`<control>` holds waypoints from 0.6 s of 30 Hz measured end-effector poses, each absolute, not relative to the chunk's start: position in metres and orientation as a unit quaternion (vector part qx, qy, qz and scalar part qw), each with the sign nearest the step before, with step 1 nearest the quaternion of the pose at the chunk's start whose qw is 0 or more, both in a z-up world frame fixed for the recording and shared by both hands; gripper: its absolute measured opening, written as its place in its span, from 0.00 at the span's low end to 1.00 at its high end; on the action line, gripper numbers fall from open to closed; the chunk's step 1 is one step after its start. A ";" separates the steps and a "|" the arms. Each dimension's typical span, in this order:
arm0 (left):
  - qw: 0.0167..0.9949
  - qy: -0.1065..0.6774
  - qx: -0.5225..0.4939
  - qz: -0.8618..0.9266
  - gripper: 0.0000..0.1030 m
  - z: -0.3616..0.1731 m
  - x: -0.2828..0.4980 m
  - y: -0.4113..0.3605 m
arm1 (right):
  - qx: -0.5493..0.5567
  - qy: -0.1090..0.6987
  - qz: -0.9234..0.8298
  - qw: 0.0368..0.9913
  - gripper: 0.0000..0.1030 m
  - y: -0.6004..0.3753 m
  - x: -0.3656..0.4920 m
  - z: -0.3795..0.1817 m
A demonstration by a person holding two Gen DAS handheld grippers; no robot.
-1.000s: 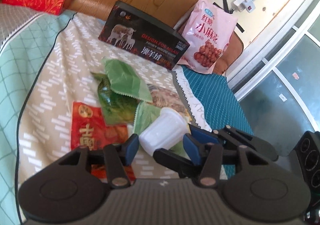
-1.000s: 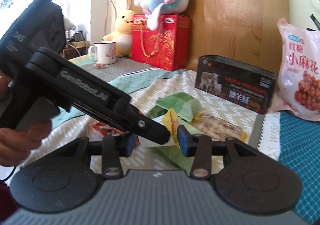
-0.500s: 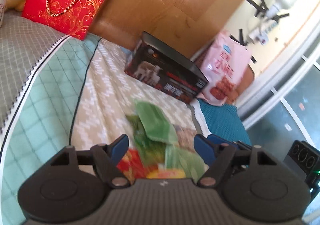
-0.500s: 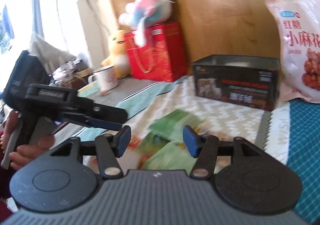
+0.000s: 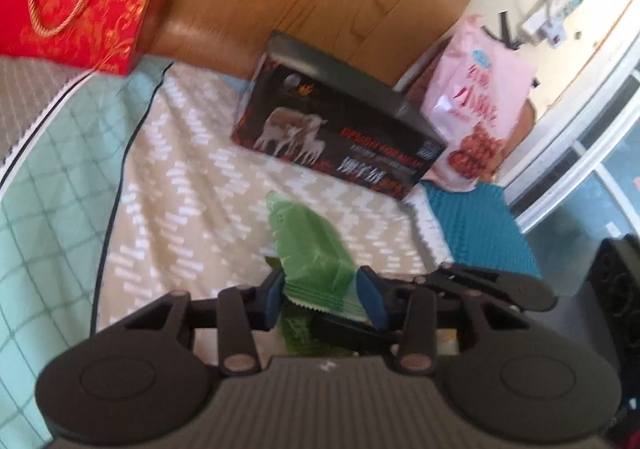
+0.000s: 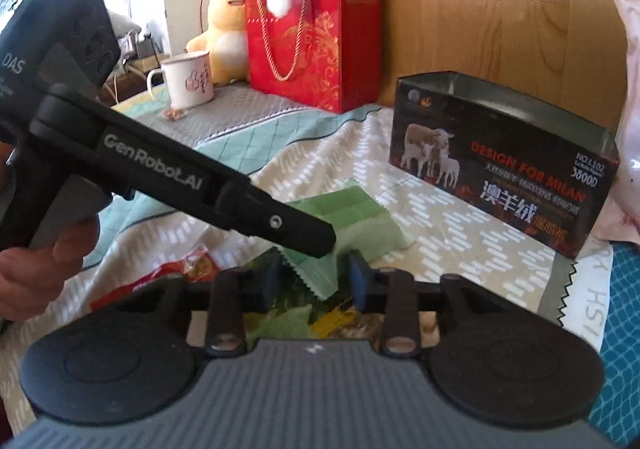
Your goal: Organize snacks
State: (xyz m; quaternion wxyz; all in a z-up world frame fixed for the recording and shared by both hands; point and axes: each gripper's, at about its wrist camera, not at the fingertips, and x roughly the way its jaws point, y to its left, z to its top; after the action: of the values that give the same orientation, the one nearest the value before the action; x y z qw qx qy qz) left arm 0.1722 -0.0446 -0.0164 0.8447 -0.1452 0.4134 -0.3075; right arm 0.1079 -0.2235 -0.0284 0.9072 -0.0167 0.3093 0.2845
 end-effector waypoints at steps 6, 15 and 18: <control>0.854 0.353 -0.143 -0.354 0.27 0.017 0.172 -0.055 | -0.018 0.222 0.239 0.945 0.25 -0.227 0.095 -0.008; 0.864 0.294 -0.143 -0.382 0.27 0.057 0.227 -0.088 | -0.050 0.144 0.155 0.976 0.22 -0.239 0.138 0.017; 0.863 0.295 -0.134 -0.388 0.29 0.056 0.254 -0.112 | -0.062 0.141 0.117 0.981 0.22 -0.249 0.161 0.014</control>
State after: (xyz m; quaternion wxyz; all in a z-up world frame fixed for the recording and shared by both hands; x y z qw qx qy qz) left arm 0.2543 -0.1118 0.0556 0.8627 -0.1335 0.2955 -0.3880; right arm 0.1614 -0.2486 0.0136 0.9811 -0.0625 0.1406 0.1175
